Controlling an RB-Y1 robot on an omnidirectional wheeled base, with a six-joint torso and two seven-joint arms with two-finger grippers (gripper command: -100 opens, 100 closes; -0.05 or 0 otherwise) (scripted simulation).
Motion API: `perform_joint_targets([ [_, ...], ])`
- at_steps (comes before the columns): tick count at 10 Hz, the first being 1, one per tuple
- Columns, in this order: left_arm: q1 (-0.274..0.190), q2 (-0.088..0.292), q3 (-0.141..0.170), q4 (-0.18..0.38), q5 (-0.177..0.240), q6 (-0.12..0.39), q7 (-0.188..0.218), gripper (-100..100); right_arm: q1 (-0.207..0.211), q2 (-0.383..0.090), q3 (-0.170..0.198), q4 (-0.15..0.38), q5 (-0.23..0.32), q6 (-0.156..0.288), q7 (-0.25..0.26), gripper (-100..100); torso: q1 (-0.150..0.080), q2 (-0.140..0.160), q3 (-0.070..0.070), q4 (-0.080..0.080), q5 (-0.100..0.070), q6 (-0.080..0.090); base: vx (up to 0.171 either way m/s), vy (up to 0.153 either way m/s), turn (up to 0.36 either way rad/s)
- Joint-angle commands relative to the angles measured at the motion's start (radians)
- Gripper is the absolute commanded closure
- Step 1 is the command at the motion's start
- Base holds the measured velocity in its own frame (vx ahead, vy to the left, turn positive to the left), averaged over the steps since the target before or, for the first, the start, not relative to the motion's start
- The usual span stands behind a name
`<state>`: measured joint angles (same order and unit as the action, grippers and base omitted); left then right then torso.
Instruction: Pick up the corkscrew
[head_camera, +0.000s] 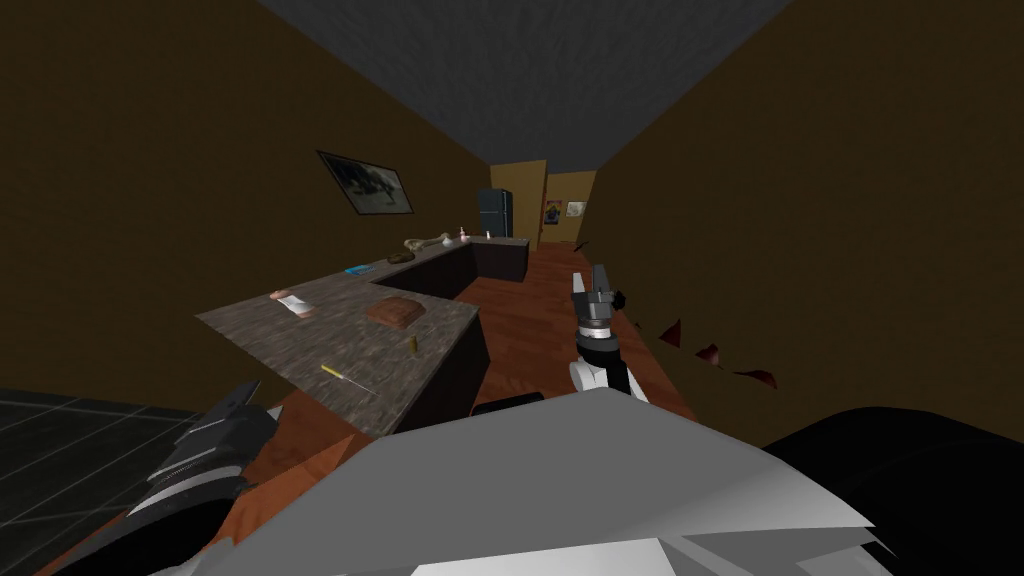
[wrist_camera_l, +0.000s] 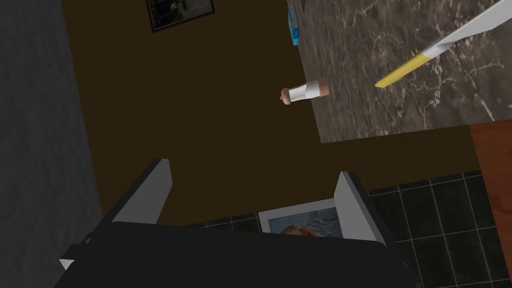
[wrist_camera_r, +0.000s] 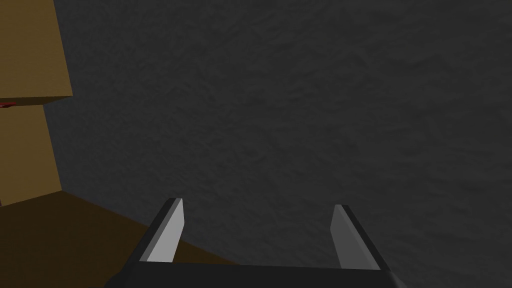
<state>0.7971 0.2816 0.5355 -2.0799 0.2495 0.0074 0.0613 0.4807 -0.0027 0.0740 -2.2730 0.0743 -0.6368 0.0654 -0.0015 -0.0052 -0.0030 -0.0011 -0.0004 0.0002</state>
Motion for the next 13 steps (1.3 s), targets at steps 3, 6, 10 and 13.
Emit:
perform_joint_targets([
  [3, 0.026, 0.017, 0.063, 0.024, 0.034, 0.103, 0.008, -100, 0.000, 0.000, 0.000, 0.000, 0.000, 0.000, 0.000, 0, -0.004, -0.002, -0.001, 0.000, -0.001, 0.000, 0.097, -0.078, 0.076],
  [6, 0.040, 0.034, 0.107, 0.043, 0.058, 0.188, 0.015, -100, 0.000, 0.000, 0.000, 0.000, 0.000, 0.000, 0.000, 0, 0.000, -0.001, -0.001, 0.000, 0.000, 0.000, 0.079, -0.043, 0.045],
  [10, 0.065, 0.068, 0.190, 0.083, 0.106, 0.324, 0.030, -100, 0.000, 0.000, 0.000, 0.000, 0.000, 0.000, 0.000, 0, -0.002, -0.004, -0.002, -0.001, 0.000, 0.000, 0.122, -0.070, 0.064],
  [13, 0.085, 0.103, 0.265, 0.125, 0.152, 0.425, 0.046, -100, 0.000, 0.000, 0.000, 0.000, 0.000, 0.000, 0.000, 0, -0.003, -0.004, -0.002, -0.001, -0.001, 0.001, 0.130, -0.101, 0.053],
])
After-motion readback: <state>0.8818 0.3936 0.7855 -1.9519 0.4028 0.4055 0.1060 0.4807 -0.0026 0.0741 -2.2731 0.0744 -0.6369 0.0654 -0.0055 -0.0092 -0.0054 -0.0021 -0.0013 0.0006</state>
